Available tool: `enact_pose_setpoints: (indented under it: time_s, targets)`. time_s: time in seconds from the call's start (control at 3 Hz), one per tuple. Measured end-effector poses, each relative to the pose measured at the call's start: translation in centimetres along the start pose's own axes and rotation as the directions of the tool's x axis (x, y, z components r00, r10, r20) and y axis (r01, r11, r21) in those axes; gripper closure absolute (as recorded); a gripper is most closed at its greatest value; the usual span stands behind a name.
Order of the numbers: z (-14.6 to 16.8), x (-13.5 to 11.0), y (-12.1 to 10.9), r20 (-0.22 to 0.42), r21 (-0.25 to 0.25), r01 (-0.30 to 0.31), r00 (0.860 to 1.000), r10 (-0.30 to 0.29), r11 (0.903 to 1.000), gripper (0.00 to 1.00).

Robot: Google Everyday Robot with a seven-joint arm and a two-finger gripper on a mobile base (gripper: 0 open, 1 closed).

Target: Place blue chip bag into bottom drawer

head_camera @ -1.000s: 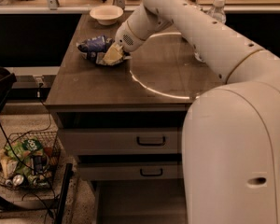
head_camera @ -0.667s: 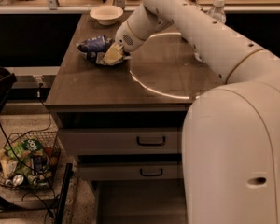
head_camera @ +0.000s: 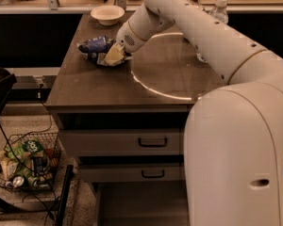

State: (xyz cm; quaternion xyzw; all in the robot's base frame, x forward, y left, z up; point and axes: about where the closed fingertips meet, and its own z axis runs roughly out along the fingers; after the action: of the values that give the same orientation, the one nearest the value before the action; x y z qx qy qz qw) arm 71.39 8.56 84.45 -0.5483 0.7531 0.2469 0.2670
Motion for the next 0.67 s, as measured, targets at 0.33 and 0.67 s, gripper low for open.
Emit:
enact_pose_setpoints:
  time_s: [0.33,0.67]
  targets:
    - [0.0,0.0,0.0,0.0,0.0,0.0,1.0,0.0,1.0,1.0]
    - [0.0,0.0,0.0,0.0,0.0,0.0,1.0,0.0,1.0,1.0]
